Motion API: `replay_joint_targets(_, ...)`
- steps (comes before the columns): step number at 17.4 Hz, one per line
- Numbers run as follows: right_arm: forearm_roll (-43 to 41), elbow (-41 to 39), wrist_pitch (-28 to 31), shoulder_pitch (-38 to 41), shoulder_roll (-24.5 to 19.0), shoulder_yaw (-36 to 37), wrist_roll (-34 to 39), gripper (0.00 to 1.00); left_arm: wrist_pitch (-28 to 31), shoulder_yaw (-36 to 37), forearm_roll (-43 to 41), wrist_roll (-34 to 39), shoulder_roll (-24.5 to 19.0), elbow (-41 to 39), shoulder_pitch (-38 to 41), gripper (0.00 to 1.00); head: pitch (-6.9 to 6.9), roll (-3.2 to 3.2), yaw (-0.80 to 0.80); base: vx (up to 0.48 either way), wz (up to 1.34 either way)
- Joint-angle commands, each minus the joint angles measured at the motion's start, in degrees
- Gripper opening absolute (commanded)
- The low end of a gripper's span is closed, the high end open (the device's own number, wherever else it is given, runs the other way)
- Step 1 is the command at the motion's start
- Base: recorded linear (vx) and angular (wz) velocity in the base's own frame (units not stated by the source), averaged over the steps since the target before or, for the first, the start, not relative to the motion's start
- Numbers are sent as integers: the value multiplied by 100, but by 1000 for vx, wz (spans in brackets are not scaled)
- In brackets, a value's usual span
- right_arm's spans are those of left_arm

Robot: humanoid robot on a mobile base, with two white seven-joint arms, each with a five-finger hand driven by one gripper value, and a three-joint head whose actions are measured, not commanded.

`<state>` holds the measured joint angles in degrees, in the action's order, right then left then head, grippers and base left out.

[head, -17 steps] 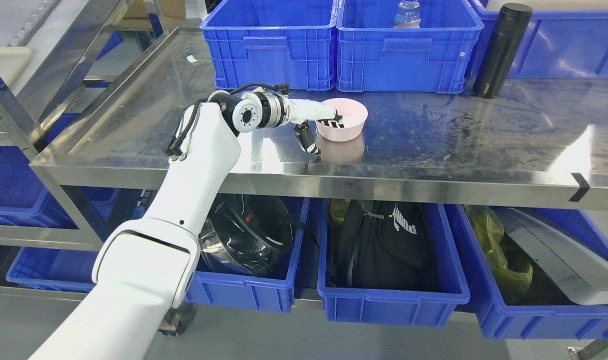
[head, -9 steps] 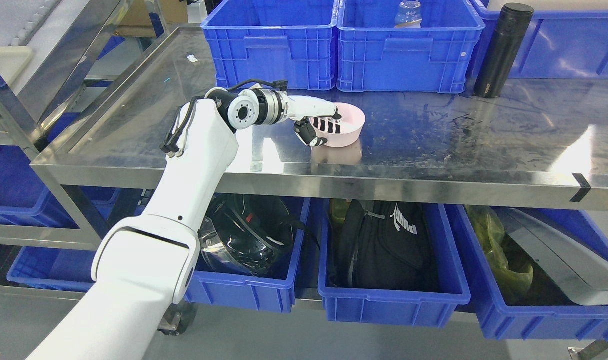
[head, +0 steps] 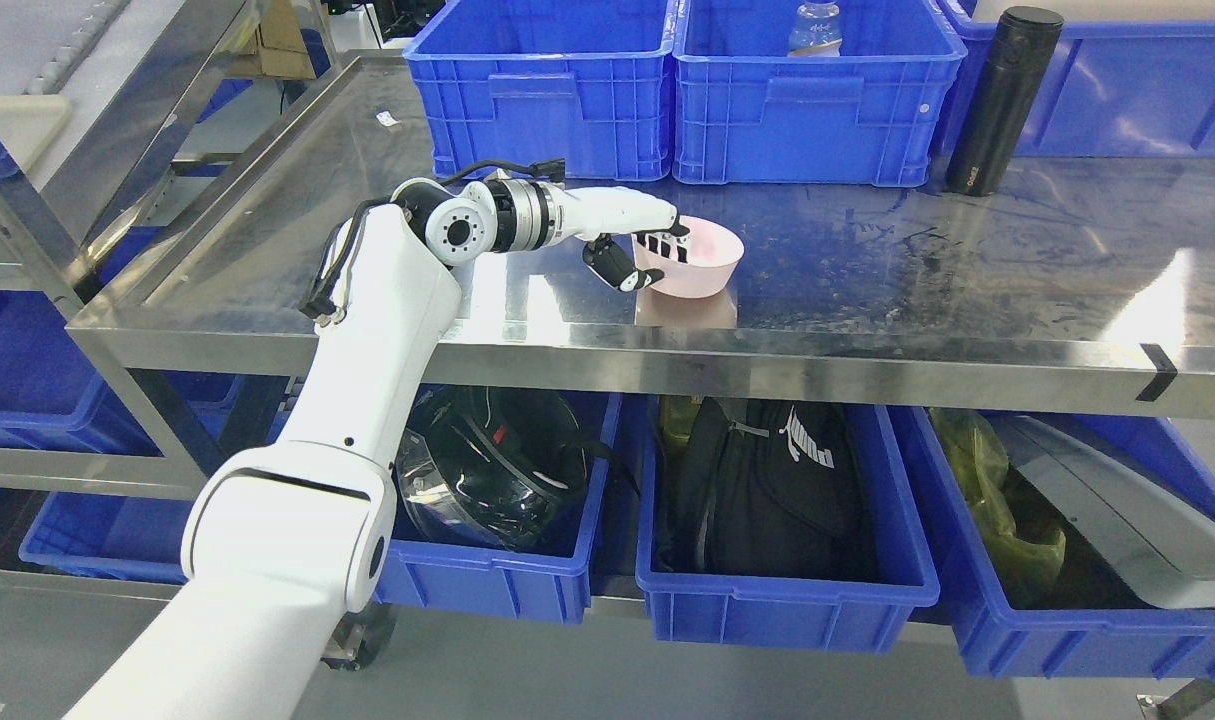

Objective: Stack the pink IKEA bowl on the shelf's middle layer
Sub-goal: 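Lift the pink bowl off the shelf with the left hand, then hold the pink bowl raised in the left hand while driving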

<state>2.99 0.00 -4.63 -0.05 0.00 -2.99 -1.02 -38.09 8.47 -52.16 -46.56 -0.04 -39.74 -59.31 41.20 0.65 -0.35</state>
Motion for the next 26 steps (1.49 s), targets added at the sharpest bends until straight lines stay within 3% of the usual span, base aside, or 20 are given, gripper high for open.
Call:
replay_joint_targets(1,0,-100,-2,23,100,0,-3,100,-338,-1286,205,-195,-96,-1385,305,0,0,0,0,0,0)
replay_joint_targets(3,0,-100,-2,32,100,0,-3,100,-654,-1383,739,-336,-96,-1956,498,0,0,0,0,-12,17)
replay_joint_targets(9,0,-100,-2,32,100,0,-3,100,-691,-1638,1524,-680,-96,-3689,1571,0,0,0,0,-21,18)
replay_joint_targets(16,0,-100,-2,23,100,0,-3,100,-691,-1814,1560,-635,-96,-4269,2072,2,0,0,0,-84,438)
replay_joint_targets(26,0,-100,-2,32,100,0,-3,100,-691,-1225,2236,-662,-96,-5105,2705,2,3,0,0,-85,1553)
